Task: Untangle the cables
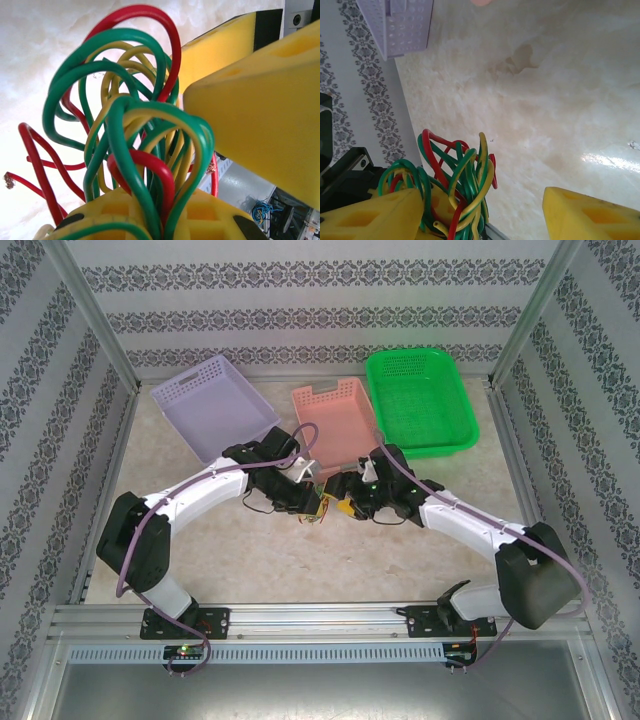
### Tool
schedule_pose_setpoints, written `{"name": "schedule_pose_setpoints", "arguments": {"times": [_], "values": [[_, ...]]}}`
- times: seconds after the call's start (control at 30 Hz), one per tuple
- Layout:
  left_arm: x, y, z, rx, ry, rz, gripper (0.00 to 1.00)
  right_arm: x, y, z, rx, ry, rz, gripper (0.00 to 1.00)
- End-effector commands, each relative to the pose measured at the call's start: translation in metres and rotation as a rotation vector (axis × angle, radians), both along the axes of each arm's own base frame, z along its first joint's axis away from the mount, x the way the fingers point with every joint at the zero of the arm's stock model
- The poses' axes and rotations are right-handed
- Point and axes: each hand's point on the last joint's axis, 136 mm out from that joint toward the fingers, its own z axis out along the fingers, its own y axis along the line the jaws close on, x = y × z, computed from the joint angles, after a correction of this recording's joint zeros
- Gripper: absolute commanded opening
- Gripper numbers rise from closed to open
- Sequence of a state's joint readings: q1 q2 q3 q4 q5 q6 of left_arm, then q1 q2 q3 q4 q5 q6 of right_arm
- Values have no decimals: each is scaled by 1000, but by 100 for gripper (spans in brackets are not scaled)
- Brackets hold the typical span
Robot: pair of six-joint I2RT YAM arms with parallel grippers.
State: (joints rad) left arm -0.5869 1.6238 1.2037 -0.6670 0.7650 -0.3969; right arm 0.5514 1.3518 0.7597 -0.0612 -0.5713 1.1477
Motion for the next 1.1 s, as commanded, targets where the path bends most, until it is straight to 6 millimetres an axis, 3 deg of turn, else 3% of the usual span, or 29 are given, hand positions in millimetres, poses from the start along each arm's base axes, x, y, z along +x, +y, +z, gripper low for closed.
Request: {"name": "schedule_pose_setpoints", "arguments": {"times": [0.0, 0.17, 0.23, 0.47, 0.83, 0.97, 1.0, 1.07], "values": [[-10, -18, 13, -90, -12, -80, 0, 8, 8, 34, 122, -38, -39, 68], [-7, -21, 15, -98, -14, -87, 0, 3, 13, 23, 134, 22, -39, 66], [-7, -21, 13, -87, -10, -91, 0, 5, 12, 29, 140, 7, -45, 65], [-9, -16, 7, -57, -6, -94, 0, 3, -15, 47, 127, -45, -132, 69], [-6, -19, 17, -76, -30, -98, 0, -6, 12, 20, 114, 56, -19, 66], [-6, -20, 20, -89, -35, -98, 0, -3, 18, 15, 112, 62, -16, 56], [-6, -20, 20, -88, -36, -97, 0, -2, 19, 13, 110, 68, -15, 47], [-4, -17, 20, -61, -49, -83, 0, -1, 18, 9, 94, 80, -25, 15]]}}
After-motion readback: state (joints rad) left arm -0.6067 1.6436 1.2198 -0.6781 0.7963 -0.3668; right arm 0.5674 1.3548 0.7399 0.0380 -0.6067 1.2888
